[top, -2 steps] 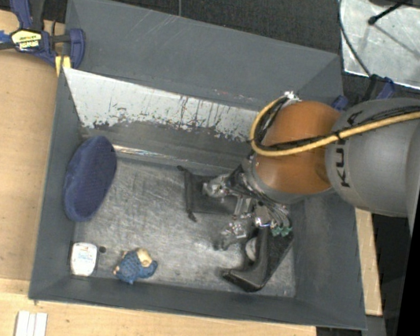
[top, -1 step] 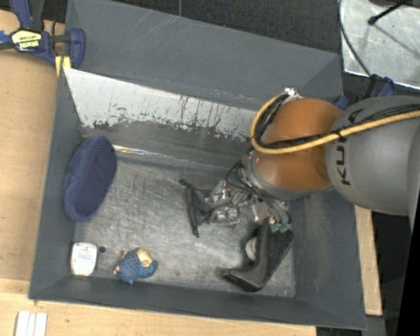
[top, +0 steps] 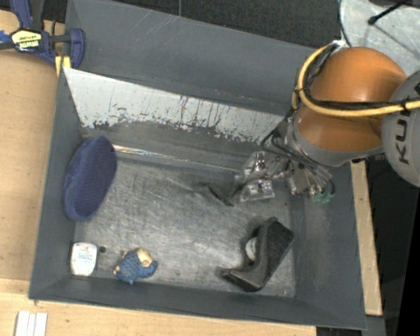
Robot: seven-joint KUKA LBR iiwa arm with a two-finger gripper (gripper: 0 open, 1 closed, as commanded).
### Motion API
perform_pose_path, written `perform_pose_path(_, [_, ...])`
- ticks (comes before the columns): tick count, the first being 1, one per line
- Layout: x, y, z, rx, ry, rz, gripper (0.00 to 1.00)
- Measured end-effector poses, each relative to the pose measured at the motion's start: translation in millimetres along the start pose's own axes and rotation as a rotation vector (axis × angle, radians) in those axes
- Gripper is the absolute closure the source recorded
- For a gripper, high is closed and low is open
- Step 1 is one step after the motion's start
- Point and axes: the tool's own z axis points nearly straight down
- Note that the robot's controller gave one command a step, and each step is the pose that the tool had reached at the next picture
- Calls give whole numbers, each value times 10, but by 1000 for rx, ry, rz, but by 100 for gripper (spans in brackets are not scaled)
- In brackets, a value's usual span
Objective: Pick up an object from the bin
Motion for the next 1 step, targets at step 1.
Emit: perform_pose_path(1, [-231, -34, -503, -3, 3, -459, 100])
